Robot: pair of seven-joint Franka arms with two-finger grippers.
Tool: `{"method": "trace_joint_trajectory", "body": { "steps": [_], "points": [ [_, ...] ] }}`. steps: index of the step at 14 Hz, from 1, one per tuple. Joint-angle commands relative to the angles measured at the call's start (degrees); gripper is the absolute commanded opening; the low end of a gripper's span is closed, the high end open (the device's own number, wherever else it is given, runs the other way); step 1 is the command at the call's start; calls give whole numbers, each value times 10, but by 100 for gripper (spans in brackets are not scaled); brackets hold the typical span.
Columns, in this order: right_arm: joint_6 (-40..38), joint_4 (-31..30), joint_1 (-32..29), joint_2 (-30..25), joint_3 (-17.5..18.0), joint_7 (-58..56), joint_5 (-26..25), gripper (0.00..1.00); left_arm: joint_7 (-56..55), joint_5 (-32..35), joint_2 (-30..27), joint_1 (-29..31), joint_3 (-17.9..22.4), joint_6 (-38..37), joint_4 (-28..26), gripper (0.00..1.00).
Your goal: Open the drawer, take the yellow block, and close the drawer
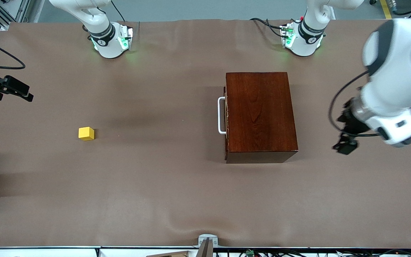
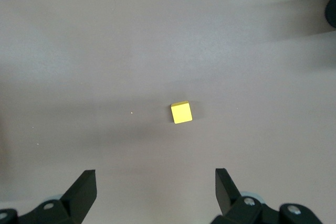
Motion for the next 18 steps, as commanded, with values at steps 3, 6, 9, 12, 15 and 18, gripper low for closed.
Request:
{"method": "trace_joint_trajectory", "body": {
  "steps": [3, 6, 9, 12, 15, 18],
  "points": [
    [-1, -4, 1, -11, 1, 4, -8, 100, 169, -18, -92, 45, -6, -20, -81, 100],
    [-1, -4, 1, -11, 1, 4, -7, 100, 270, -18, -132, 59, -7, -49, -100, 100],
    [-1, -4, 1, -11, 1, 4, -7, 100, 397, -18, -161, 132, -71, -62, -122, 100],
    [-1, -4, 1, -11, 1, 4, -7, 100, 480, -18, -175, 137, -80, -73, -130, 100],
    [-1, -4, 1, -11, 1, 4, -7, 100, 574, -18, -184, 150, -91, -84, -130, 100],
    [-1, -4, 1, -11, 1, 4, -7, 100, 661, -14, -191, 178, -120, -89, -131, 100]
  ]
}}
